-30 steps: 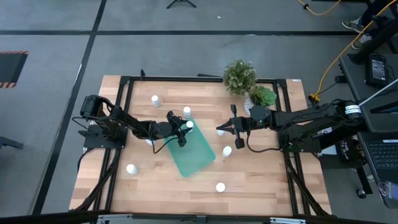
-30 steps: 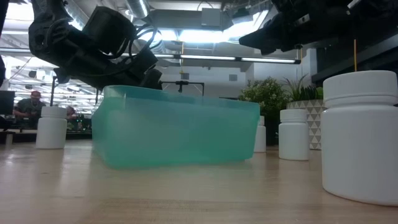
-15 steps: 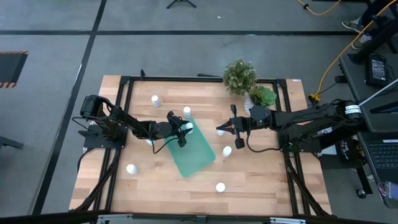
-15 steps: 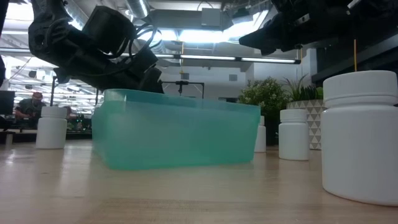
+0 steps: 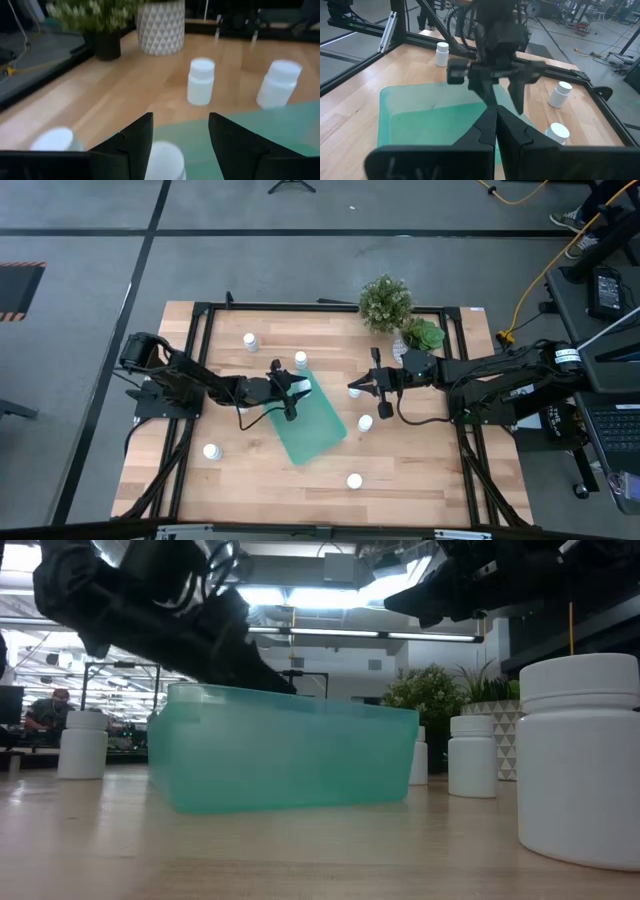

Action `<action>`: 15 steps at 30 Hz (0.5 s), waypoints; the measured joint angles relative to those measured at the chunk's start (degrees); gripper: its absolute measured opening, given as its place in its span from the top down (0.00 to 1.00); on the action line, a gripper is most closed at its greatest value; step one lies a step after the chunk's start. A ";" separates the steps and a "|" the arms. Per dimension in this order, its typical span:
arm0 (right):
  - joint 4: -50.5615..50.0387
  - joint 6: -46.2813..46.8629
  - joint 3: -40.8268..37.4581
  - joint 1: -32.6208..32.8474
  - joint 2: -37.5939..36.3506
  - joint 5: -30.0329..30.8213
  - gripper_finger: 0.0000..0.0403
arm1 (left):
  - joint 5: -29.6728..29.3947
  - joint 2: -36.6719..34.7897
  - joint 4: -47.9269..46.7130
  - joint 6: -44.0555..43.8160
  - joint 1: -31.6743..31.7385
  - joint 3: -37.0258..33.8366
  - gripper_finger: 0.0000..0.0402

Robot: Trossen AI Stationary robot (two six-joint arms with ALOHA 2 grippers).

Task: Pick and place pill bottles into a basket
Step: Put the white medicine bottle into the green bin

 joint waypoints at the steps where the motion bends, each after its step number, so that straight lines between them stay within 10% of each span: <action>1: 0.00 0.00 0.00 -0.01 0.00 0.00 0.96 | 0.00 -0.92 0.00 0.33 -0.11 0.00 0.54; 15: -0.15 0.18 0.00 0.00 0.00 0.02 0.97 | -0.04 -20.53 -17.12 5.76 -4.61 0.04 0.54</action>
